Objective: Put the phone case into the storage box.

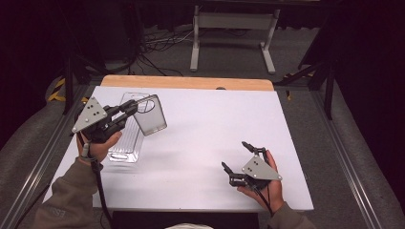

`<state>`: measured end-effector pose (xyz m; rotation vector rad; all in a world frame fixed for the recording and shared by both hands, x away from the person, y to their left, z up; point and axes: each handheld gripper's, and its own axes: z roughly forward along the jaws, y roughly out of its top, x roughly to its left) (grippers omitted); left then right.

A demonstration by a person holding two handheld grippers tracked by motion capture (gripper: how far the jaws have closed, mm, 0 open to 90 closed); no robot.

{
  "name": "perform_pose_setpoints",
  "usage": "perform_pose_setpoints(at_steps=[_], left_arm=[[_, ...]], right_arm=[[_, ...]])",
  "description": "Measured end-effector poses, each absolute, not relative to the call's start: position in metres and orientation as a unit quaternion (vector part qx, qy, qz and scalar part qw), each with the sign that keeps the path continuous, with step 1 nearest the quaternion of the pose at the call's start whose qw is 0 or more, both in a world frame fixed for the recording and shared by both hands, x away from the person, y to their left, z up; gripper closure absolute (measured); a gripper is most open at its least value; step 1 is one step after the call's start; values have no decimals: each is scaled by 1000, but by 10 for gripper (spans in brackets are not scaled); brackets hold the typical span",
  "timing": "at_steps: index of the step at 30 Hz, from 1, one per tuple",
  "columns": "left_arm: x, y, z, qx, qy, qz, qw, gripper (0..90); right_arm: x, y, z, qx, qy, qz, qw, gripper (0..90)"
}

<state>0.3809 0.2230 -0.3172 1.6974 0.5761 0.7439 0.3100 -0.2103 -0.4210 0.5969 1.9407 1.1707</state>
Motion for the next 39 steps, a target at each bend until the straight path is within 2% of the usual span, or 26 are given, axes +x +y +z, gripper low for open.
perform_pose_setpoints(at_steps=[39], left_arm=[[388, 272, -313, 692, 288, 359, 556, 793]], right_arm=[[312, -211, -422, 240, 765, 458, 384, 124]])
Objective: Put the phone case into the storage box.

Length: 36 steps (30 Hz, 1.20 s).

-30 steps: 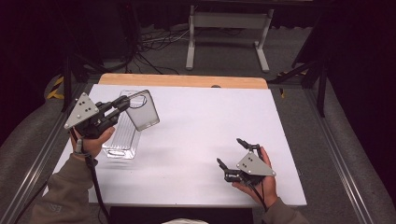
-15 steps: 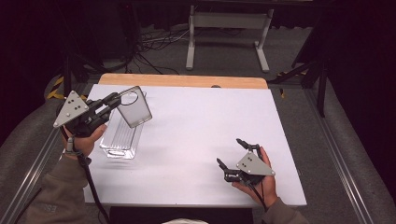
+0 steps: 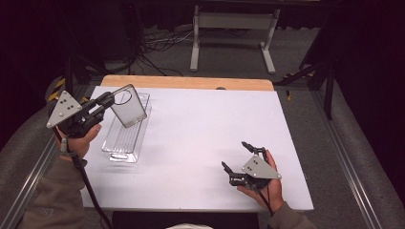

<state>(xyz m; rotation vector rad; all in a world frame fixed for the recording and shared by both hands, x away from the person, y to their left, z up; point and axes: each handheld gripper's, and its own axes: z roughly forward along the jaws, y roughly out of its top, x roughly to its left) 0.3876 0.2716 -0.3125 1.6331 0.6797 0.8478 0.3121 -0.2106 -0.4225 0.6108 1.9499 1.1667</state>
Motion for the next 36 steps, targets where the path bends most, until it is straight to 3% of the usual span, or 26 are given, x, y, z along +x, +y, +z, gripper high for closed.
perform_pose_setpoints(at_steps=[14, 36], left_arm=[[397, 281, -318, 691, 304, 371, 541, 793], [497, 277, -344, 737, 317, 345, 486, 793]], right_arm=[[312, -211, -422, 240, 765, 459, 382, 124], [315, -207, -425, 236, 776, 455, 368, 124]])
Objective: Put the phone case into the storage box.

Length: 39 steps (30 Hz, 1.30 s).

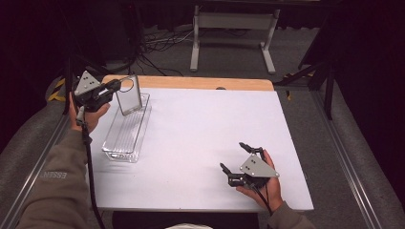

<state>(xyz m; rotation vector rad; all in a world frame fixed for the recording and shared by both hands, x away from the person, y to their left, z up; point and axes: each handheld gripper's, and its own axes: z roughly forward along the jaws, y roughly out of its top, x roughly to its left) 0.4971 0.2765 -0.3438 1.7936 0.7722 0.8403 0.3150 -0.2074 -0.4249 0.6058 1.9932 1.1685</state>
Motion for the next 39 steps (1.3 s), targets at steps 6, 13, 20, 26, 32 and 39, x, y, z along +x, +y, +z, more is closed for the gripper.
perform_pose_setpoints(at_steps=[6, 13, 20, 26, 32, 39], left_arm=[[516, 272, -359, 750, 322, 335, 471, 793], [526, 274, -371, 738, 337, 327, 485, 792], [530, 271, -375, 739, 321, 316, 500, 793], [539, 270, -373, 743, 314, 318, 499, 786], [551, 271, -371, 746, 336, 342, 462, 761], [563, 267, -370, 751, 339, 365, 435, 699]], right_arm=[[317, -204, -428, 229, 787, 446, 360, 123], [315, -205, -428, 231, 784, 445, 366, 124], [314, -205, -429, 232, 785, 441, 367, 124], [313, -206, -431, 236, 787, 438, 366, 124], [312, -205, -432, 234, 789, 439, 361, 129], [312, -204, -433, 231, 791, 438, 358, 130]])
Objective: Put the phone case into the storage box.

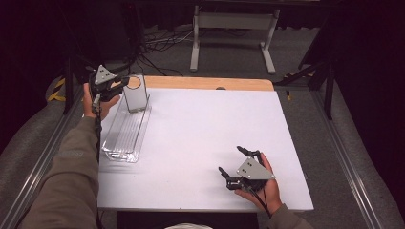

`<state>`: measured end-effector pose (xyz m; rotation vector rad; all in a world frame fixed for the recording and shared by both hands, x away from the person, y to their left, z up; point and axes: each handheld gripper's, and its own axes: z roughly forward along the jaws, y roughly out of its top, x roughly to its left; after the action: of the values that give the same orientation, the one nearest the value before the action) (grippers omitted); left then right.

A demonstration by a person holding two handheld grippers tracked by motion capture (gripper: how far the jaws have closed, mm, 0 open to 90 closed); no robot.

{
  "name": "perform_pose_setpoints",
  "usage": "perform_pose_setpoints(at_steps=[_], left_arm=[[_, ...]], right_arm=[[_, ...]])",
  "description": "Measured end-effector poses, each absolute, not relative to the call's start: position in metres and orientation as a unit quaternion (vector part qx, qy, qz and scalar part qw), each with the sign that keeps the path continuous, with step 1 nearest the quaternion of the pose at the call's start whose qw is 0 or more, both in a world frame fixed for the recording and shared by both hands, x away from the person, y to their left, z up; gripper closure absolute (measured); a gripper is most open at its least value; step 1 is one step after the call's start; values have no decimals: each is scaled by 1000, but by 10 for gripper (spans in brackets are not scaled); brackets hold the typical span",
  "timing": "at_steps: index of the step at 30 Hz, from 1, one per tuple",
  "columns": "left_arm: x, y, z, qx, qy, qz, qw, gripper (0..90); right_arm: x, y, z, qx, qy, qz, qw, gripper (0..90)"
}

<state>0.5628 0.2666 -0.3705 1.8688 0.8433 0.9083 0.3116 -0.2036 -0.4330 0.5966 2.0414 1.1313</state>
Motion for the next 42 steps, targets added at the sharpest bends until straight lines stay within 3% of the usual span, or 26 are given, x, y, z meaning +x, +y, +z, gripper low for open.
perform_pose_setpoints(at_steps=[2, 3, 10, 31, 42], left_arm=[[565, 263, -371, 749, 340, 372, 430, 697], [565, 263, -371, 749, 340, 372, 430, 650], [566, 261, -372, 746, 343, 382, 424, 681], [563, 261, -366, 728, 360, 407, 418, 421], [562, 263, -366, 729, 361, 401, 421, 408]], right_arm=[[311, -204, -433, 232, 790, 440, 358, 131], [311, -204, -433, 232, 790, 440, 358, 131], [311, -205, -432, 230, 791, 440, 357, 134], [310, -204, -432, 226, 792, 440, 358, 136], [310, -203, -432, 225, 792, 439, 358, 136]])
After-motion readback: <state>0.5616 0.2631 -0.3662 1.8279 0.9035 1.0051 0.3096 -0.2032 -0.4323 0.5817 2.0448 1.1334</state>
